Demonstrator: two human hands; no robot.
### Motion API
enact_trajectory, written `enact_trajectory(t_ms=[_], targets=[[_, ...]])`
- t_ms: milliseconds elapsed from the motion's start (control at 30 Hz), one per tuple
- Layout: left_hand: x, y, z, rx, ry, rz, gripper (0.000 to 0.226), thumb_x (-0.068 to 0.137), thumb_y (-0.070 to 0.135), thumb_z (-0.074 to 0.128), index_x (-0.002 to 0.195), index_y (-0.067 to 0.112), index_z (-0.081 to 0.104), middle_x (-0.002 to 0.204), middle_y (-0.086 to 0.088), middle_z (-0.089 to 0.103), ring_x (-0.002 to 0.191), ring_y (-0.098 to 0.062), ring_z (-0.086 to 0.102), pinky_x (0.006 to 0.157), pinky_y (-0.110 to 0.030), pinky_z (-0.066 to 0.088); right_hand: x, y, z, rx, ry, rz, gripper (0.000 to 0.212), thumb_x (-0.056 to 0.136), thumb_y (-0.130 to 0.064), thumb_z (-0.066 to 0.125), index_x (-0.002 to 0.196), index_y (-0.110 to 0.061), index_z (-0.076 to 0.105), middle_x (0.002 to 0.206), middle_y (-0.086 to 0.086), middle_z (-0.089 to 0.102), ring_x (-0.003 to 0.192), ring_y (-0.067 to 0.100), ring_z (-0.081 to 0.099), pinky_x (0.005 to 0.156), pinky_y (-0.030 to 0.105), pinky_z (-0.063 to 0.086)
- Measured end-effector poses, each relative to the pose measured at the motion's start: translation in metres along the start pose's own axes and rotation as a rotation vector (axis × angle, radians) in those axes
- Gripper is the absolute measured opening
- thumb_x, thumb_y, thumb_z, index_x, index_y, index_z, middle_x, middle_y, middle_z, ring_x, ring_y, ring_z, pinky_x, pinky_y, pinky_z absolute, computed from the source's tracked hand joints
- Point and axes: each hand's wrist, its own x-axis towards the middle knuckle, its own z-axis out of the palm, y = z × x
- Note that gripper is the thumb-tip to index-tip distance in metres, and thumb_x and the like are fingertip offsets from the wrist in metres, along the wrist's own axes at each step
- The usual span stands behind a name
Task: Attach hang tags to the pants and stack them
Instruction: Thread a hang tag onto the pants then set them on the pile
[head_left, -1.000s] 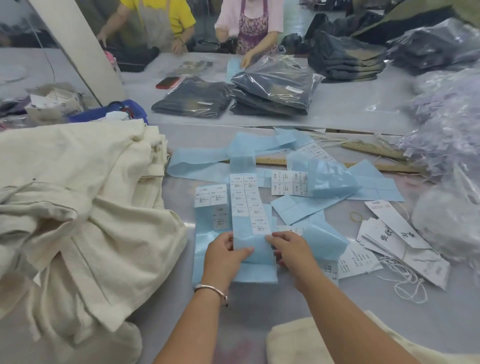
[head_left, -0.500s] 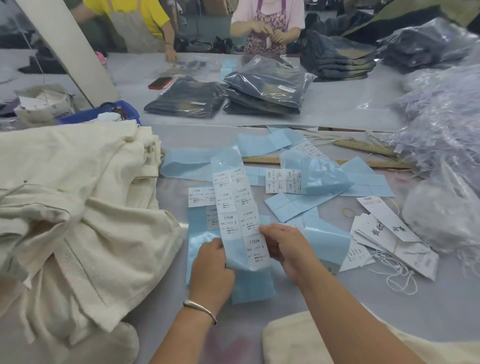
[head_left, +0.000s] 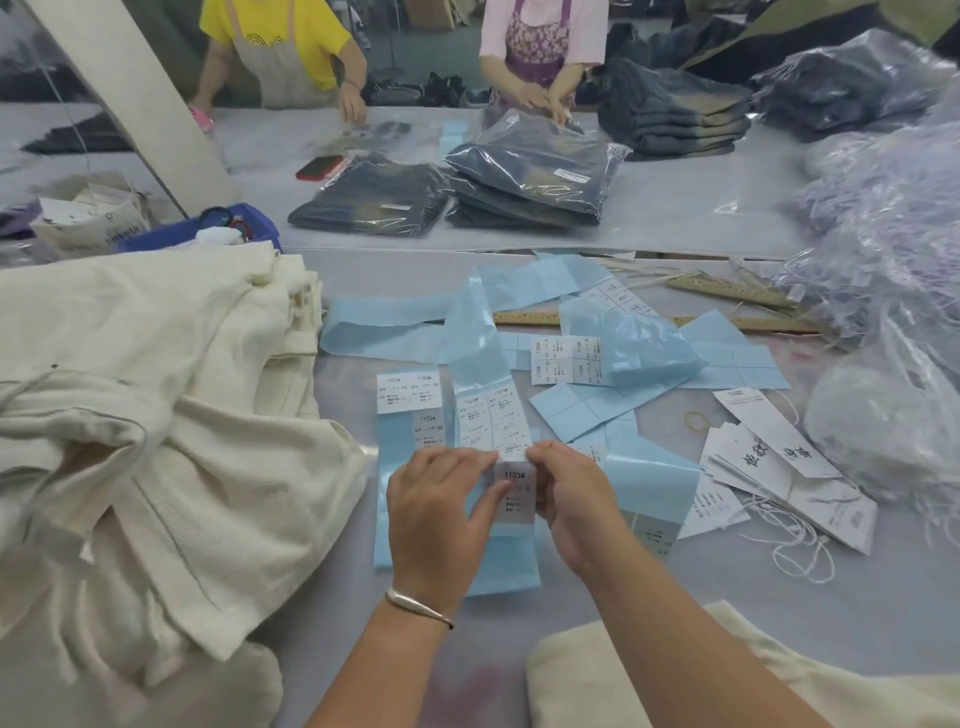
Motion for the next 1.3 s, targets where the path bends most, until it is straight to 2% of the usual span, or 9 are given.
enact_trajectory(t_ms=[233, 533, 633, 800, 900, 1033, 1100, 1200, 1300], targets=[[0.001, -0.001, -0.001, -0.002, 0.142, 0.129, 0.013, 0.081, 0.027, 0.073, 0.090, 0.018, 0.078, 0.090, 0.006, 0.071, 0.083, -0.023, 0.064, 0.078, -0.038, 0.048, 0.000, -0.005, 0.000, -0.086, -0.029, -0.005, 0.016, 0.092, -0.015, 0.060, 0.075, -0.014, 0.061, 0.074, 0.004, 0.069, 0.060, 0.013, 0.059, 0.056, 0.023, 0.045], [0.002, 0.001, -0.007, 0.017, 0.282, 0.197, 0.003, 0.082, 0.020, 0.075, 0.081, 0.020, 0.078, 0.090, 0.003, 0.071, 0.082, -0.026, 0.064, 0.080, -0.039, 0.044, 0.004, -0.008, 0.007, -0.096, -0.009, -0.003, 0.012, 0.089, -0.014, 0.060, 0.078, -0.013, 0.061, 0.087, 0.014, 0.069, 0.067, 0.021, 0.059, 0.062, 0.032, 0.047], [0.000, 0.000, -0.008, 0.029, 0.285, 0.202, 0.004, 0.080, 0.019, 0.077, 0.080, 0.022, 0.078, 0.094, 0.003, 0.072, 0.084, -0.026, 0.063, 0.084, -0.042, 0.045, 0.003, -0.006, 0.010, -0.044, 0.010, 0.024, 0.007, 0.089, -0.010, 0.058, 0.088, -0.008, 0.065, 0.097, 0.018, 0.070, 0.074, 0.023, 0.060, 0.069, 0.036, 0.046], [-0.010, 0.003, -0.005, -0.018, 0.225, 0.144, 0.005, 0.084, 0.016, 0.072, 0.079, 0.015, 0.075, 0.102, -0.001, 0.070, 0.094, -0.027, 0.062, 0.084, -0.045, 0.047, 0.006, -0.001, 0.013, -0.009, 0.036, 0.070, 0.023, 0.087, -0.007, 0.057, 0.106, 0.004, 0.065, 0.107, 0.021, 0.070, 0.087, 0.029, 0.061, 0.080, 0.043, 0.045], [-0.013, 0.005, -0.008, -0.146, 0.166, 0.079, 0.005, 0.083, 0.011, 0.068, 0.079, 0.010, 0.071, 0.105, -0.004, 0.067, 0.099, -0.028, 0.062, 0.084, -0.044, 0.049, 0.010, 0.000, 0.015, -0.007, 0.034, 0.064, 0.007, 0.086, -0.005, 0.059, 0.088, -0.003, 0.065, 0.091, 0.018, 0.069, 0.076, 0.027, 0.060, 0.072, 0.038, 0.046], [-0.017, 0.002, -0.021, -0.354, 0.186, -0.028, 0.008, 0.087, 0.015, 0.063, 0.082, 0.011, 0.067, 0.107, 0.000, 0.062, 0.105, -0.016, 0.056, 0.093, -0.029, 0.044, 0.019, 0.001, 0.011, -0.040, 0.139, 0.111, 0.031, 0.085, -0.007, 0.066, 0.060, -0.019, 0.051, 0.065, 0.003, 0.059, 0.051, 0.013, 0.045, 0.051, 0.024, 0.034], [-0.015, -0.003, -0.031, -0.455, 0.230, -0.106, 0.009, 0.088, 0.020, 0.060, 0.083, 0.014, 0.065, 0.107, 0.004, 0.061, 0.107, -0.015, 0.057, 0.096, -0.021, 0.038, 0.024, 0.003, 0.008, -0.084, 0.189, 0.119, 0.025, 0.083, -0.009, 0.071, 0.065, -0.016, 0.055, 0.059, 0.000, 0.053, 0.047, 0.010, 0.041, 0.045, 0.021, 0.033], [-0.011, -0.011, -0.047, -0.570, 0.288, -0.243, 0.004, 0.086, 0.016, 0.065, 0.084, 0.018, 0.062, 0.107, 0.006, 0.060, 0.109, -0.018, 0.059, 0.095, -0.022, 0.040, 0.032, 0.007, 0.004, -0.102, 0.248, 0.111, 0.017, 0.081, -0.010, 0.075, 0.072, -0.011, 0.061, 0.048, -0.001, 0.044, 0.035, 0.007, 0.030, 0.034, 0.016, 0.022], [-0.009, -0.015, -0.062, -0.738, 0.291, -0.385, 0.008, 0.084, 0.014, 0.066, 0.084, 0.022, 0.063, 0.100, 0.006, 0.065, 0.101, -0.017, 0.062, 0.089, -0.025, 0.047, 0.034, 0.006, 0.008, -0.132, 0.291, 0.102, 0.016, 0.084, -0.012, 0.074, 0.095, -0.004, 0.064, 0.051, 0.003, 0.052, 0.035, 0.008, 0.038, 0.035, 0.017, 0.028]])
